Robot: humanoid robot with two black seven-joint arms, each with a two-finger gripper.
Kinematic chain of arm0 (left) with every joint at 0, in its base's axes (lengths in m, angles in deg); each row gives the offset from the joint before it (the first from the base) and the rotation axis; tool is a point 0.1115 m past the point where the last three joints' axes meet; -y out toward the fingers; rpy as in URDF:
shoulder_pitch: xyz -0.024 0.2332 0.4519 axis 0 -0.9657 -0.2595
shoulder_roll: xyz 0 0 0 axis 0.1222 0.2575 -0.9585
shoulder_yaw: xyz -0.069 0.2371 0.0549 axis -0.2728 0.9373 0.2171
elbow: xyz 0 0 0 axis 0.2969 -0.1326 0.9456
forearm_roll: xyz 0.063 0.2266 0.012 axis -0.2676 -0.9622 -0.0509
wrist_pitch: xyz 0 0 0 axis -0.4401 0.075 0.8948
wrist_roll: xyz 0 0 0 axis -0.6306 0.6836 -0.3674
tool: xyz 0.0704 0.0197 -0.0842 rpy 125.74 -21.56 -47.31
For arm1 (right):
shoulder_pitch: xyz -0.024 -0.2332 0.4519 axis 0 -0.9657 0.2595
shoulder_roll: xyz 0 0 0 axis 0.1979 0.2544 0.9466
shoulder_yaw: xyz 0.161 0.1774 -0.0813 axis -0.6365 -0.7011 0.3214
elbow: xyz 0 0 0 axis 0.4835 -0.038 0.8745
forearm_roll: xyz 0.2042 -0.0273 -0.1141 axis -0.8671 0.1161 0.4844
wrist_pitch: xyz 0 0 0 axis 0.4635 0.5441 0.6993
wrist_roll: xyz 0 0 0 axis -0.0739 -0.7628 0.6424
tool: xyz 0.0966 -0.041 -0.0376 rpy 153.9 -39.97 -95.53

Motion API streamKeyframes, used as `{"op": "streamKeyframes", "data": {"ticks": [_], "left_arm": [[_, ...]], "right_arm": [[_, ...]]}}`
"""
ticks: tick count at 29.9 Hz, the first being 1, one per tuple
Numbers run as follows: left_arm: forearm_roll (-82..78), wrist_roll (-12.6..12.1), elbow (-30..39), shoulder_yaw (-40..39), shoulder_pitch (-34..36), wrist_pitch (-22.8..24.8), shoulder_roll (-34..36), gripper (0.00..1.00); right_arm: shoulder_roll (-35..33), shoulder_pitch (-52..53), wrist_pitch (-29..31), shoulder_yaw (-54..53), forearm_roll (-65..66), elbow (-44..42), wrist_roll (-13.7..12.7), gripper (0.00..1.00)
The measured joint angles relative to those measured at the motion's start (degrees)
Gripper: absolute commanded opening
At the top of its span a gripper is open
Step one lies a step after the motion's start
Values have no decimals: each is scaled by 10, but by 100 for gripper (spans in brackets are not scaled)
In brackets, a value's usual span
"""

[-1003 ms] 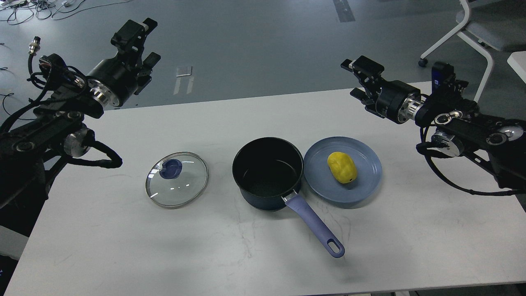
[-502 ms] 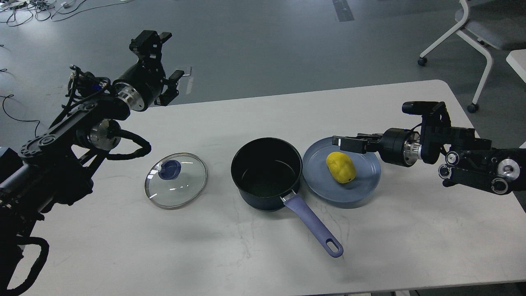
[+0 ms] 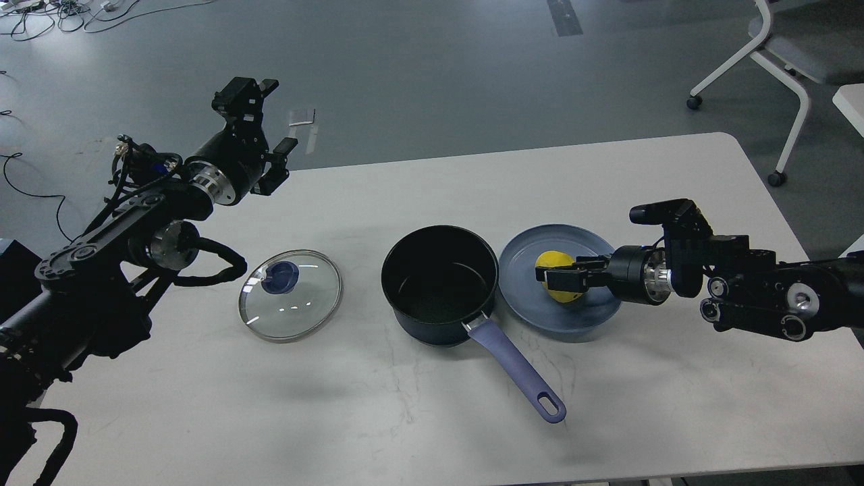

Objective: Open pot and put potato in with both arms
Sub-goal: 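Grasp the yellow potato with the right gripper and lift it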

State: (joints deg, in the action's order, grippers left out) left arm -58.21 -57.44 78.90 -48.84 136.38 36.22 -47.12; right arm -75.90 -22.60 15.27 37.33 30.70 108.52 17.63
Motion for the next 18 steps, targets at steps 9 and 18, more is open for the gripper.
{"op": "streamKeyframes", "data": {"ticks": [9,18], "left_arm": [[0,2,1,0,-2,0,1,98],[-3,3,1,1,-6,0,1,98]], "right_arm": [[1,17,0,18,3,1,5,12],[-8,58,-2,19,4,2,9,9]]}}
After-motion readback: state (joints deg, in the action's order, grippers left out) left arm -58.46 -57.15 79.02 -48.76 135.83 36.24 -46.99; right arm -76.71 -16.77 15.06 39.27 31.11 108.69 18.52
